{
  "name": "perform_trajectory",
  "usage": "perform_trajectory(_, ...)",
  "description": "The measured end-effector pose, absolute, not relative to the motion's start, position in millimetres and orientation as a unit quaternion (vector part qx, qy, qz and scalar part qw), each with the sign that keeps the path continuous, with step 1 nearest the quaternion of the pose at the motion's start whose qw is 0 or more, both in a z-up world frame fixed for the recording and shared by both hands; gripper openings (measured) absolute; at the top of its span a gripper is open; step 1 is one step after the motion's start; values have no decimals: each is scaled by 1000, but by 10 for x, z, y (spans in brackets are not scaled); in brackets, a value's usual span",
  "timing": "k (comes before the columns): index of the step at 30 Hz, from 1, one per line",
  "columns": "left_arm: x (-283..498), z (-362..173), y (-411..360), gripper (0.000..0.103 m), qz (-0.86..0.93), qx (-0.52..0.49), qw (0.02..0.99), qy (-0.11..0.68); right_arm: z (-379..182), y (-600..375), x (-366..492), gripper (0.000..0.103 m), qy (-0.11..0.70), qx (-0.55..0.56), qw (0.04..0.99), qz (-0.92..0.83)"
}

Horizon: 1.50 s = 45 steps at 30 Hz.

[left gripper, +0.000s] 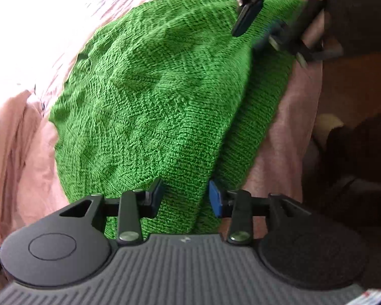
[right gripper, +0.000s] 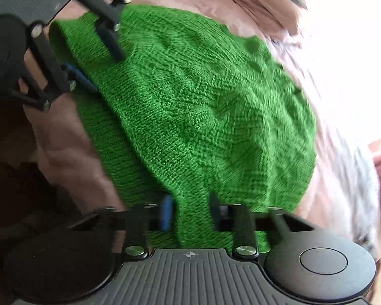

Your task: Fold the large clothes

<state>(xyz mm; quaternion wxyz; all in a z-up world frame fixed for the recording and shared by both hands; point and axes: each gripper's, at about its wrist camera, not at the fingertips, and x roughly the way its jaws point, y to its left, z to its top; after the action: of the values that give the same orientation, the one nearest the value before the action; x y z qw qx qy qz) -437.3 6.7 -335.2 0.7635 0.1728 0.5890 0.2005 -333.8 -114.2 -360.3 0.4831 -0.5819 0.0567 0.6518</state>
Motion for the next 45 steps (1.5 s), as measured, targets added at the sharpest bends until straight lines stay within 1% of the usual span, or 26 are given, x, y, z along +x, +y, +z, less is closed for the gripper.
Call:
perform_trajectory(1, -4377, -3358, 56, 32, 200, 180, 762, 590, -3591, -1158, -3336, 2, 58, -579, 478, 657)
perform_trajectory(2, -4382, -3362, 73, 20, 199, 180, 762, 590, -3567, -1162, -3322, 0, 64, -574, 476, 664)
perform_trajectory(3, -4390, -3338, 89, 5, 201, 174, 764, 588, -3540, -1171, -3306, 0, 70, -571, 471, 669)
perform_trajectory(6, -4479, -3153, 153, 3, 207, 146, 786, 564, -3382, -1191, -3245, 0, 108, -570, 449, 679)
perform_trajectory(8, -4553, -3019, 164, 3, 190, 139, 800, 551, -3286, -1220, -3235, 0, 115, -573, 429, 689)
perform_trajectory(10, -4612, -2926, 107, 2, 165, 155, 808, 543, -3211, -1237, -3215, 0, 115, -580, 413, 693)
perform_trajectory(13, -4659, -2908, 23, 2, 130, 177, 805, 551, -3173, -1285, -3191, 0, 116, -601, 385, 691)
perform_trajectory(17, -4658, -3064, -33, 2, 100, 173, 794, 574, -3254, -1281, -3201, 0, 127, -619, 350, 692)
perform_trajectory(20, -4636, -3267, 48, 2, 117, 159, 779, 595, -3472, -1191, -3227, 0, 135, -626, 369, 674)
perform_trajectory(21, -4612, -3292, 85, 3, 123, 145, 777, 600, -3513, -1139, -3240, 0, 146, -628, 370, 669)
perform_trajectory(22, -4586, -3288, 133, 7, 130, 129, 775, 605, -3523, -1098, -3245, 1, 156, -629, 368, 667)
perform_trajectory(23, -4575, -3266, 181, 11, 136, 112, 774, 608, -3487, -1048, -3215, 14, 174, -620, 367, 671)
perform_trajectory(24, -4582, -3200, 232, 11, 141, 92, 779, 604, -3415, -988, -3156, 36, 203, -598, 377, 677)
perform_trajectory(25, -4605, -3122, 288, 12, 147, 73, 785, 597, -3331, -930, -3072, 45, 233, -570, 394, 682)
perform_trajectory(26, -4635, -3040, 354, 14, 153, 52, 791, 591, -3232, -863, -2954, 49, 268, -535, 415, 686)
perform_trajectory(29, -4741, -2753, 537, 14, 185, -14, 811, 555, -2982, -690, -2565, 49, 340, -431, 484, 681)
perform_trajectory(31, -4743, -2637, 707, 14, 216, -47, 822, 524, -2908, -573, -2361, 49, 363, -375, 524, 673)
perform_trajectory(33, -4663, -2625, 918, 14, 245, -63, 829, 499, -2920, -384, -2193, 49, 377, -348, 554, 656)
perform_trajectory(35, -4520, -2720, 1119, 14, 272, -57, 826, 491, -2993, -231, -2072, 49, 382, -331, 576, 643)
perform_trajectory(37, -4432, -2881, 1352, 14, 290, -60, 812, 503, -3129, -168, -1995, 49, 395, -339, 581, 626)
perform_trajectory(40, -4602, -3205, 1605, 15, 330, -83, 758, 556, -3461, -161, -1847, 49, 419, -417, 572, 568)
perform_trajectory(42, -4884, -3303, 1697, 15, 351, -116, 730, 576, -3422, -224, -1742, 49, 427, -406, 569, 574)
perform_trajectory(45, -5080, -3156, 1750, 15, 364, -139, 724, 569, -3174, -208, -1744, 49, 415, -399, 582, 574)
